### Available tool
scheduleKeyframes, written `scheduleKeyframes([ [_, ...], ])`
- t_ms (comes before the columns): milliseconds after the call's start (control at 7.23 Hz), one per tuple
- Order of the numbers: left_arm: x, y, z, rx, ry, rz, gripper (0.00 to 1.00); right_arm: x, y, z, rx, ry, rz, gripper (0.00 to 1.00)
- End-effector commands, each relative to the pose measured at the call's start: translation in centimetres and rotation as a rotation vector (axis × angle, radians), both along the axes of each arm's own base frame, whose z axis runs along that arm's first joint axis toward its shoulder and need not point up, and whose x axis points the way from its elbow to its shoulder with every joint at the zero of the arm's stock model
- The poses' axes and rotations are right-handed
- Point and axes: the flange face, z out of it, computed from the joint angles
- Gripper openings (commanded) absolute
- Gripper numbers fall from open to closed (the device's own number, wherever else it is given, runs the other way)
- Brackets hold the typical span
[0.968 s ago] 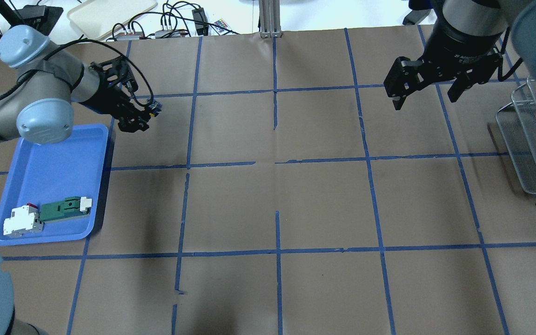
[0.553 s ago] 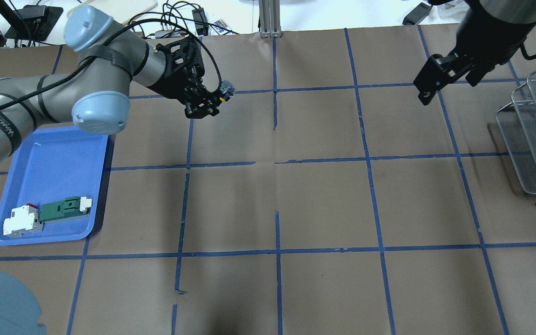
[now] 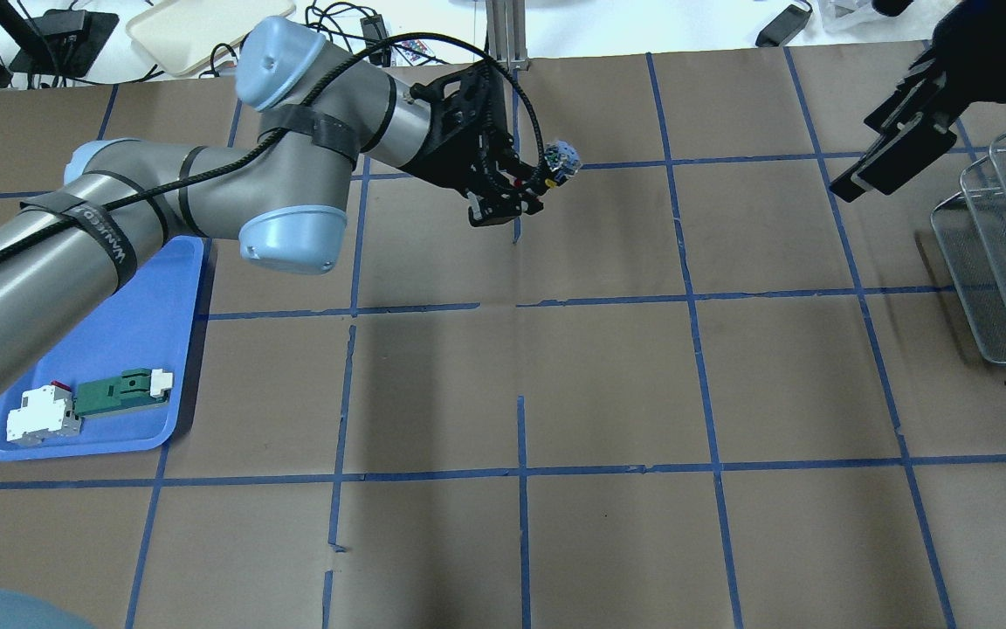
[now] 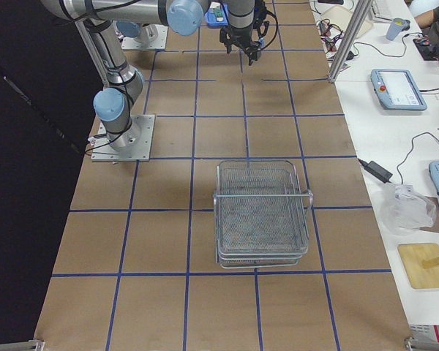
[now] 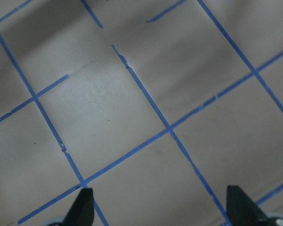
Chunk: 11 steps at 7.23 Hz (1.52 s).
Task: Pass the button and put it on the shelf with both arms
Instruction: 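Bring the push-button toward the right gripper while the right gripper approaches it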
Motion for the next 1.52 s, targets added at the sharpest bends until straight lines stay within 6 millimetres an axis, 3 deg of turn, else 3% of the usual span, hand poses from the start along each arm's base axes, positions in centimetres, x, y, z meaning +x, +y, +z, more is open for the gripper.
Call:
scheduleKeyframes([
  [0,-3.2,1.0,1.1,-0.073,0.043,0.012,0.00,1.1,0.1,0.5,-0.146,-0.096,0.301,0.98],
  [277,-5.3,2.6,2.4,-0.087,0.060,-0.005,0.00,1.2,-1.9,-0.5,-0.232,-0.119,0.486,0.98],
  [553,-8.2,4.7,3.4,-0.084,0.055,-0.016,0.00,0.9,-5.5,-2.1,-0.268,-0.116,0.522,0.98],
  [691,-9.0,5.2,4.4,-0.088,0.058,-0.012,0.00,2.2,-6.7,-2.3,-0.263,-0.121,0.543,0.98],
  [830,-9.5,5.5,5.5,-0.105,0.065,-0.020,0.00,4.1,-6.7,-2.4,-0.252,-0.122,0.571,0.98],
  [1106,-10.4,5.7,6.4,-0.090,0.079,-0.002,0.00,4.2,-7.0,-4.5,-0.200,-0.142,0.569,0.99],
  [1245,-10.6,6.6,7.8,-0.103,0.090,-0.010,0.00,4.3,-6.7,-4.2,-0.193,-0.149,0.559,1.00],
  [1383,-10.6,6.7,7.9,-0.104,0.090,-0.011,0.00,4.4,-6.5,-4.2,-0.193,-0.156,0.560,1.00],
])
